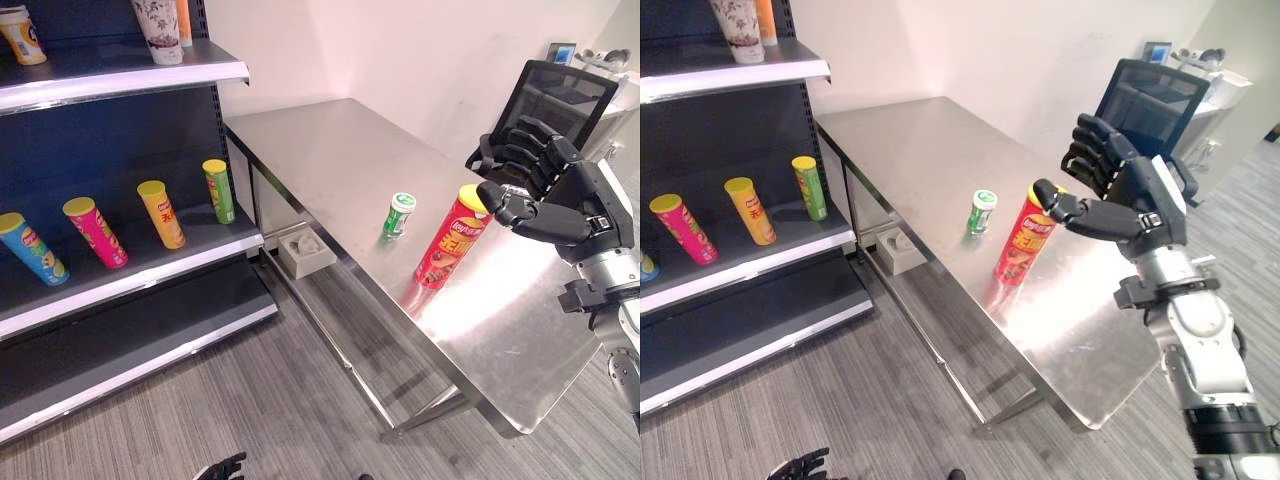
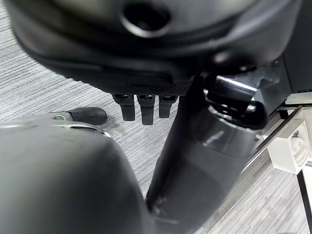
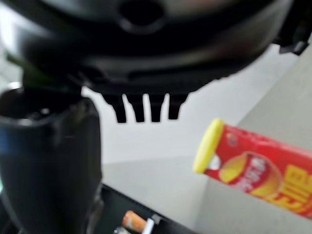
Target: Put the goods on the table back onto the shelves and tidy them up.
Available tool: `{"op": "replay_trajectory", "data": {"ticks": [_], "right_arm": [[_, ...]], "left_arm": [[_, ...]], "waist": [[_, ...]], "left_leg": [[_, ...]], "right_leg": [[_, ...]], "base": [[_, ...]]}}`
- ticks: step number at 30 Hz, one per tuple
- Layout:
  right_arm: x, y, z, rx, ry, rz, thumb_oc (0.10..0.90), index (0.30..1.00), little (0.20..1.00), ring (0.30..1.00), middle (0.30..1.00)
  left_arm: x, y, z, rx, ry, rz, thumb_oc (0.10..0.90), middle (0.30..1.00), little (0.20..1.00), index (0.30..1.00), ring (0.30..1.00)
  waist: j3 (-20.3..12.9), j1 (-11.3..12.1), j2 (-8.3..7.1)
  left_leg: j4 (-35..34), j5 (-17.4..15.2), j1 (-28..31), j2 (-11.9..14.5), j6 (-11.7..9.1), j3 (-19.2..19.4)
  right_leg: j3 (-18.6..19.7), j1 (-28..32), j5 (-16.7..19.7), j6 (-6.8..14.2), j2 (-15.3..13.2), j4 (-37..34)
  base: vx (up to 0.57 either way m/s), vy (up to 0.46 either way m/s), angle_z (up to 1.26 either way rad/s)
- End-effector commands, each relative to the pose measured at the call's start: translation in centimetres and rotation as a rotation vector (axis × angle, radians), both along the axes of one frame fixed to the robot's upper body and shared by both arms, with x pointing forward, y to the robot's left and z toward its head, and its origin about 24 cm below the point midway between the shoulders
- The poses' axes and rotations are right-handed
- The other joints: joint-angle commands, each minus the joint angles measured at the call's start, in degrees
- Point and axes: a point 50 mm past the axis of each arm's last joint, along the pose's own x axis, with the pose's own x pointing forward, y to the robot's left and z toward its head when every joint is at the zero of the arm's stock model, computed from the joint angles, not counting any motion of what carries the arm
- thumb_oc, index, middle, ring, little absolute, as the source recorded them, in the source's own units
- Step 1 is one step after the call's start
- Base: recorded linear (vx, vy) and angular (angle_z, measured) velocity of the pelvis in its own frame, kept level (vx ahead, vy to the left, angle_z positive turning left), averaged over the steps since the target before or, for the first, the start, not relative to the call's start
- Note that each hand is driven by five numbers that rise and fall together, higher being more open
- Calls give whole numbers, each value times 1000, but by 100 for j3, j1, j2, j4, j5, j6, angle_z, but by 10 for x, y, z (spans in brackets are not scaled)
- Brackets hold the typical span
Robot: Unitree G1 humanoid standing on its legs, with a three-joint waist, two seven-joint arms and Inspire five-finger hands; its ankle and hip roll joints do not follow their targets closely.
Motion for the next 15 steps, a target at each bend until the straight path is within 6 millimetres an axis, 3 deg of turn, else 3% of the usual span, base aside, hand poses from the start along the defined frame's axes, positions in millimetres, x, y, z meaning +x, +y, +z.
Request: {"op": "replay_trajectory", "data": {"ticks": [1,15], "right_arm": [[-8,-5,68,32,-314,8,800,900,900,900,900],[-4,-3,77,-69,-327,-50,800,900,900,900,900]], "left_arm": [[30,-5,5,-10,-86,-46,800,900,900,900,900],[28,-4,5,-4,-84,-35,800,900,900,900,900]], "waist": [[-168,78,22],[-170,186,-3]], "left_leg": [[16,-115,-130,27,21,-139],[16,-88,-180,27,-4,-295]], "right_leg": [[-129,312,-89,468,-335,33],[-350,422,-154,443,-352,33]], "base": [[0,0,0],[5,-2,7]]}}
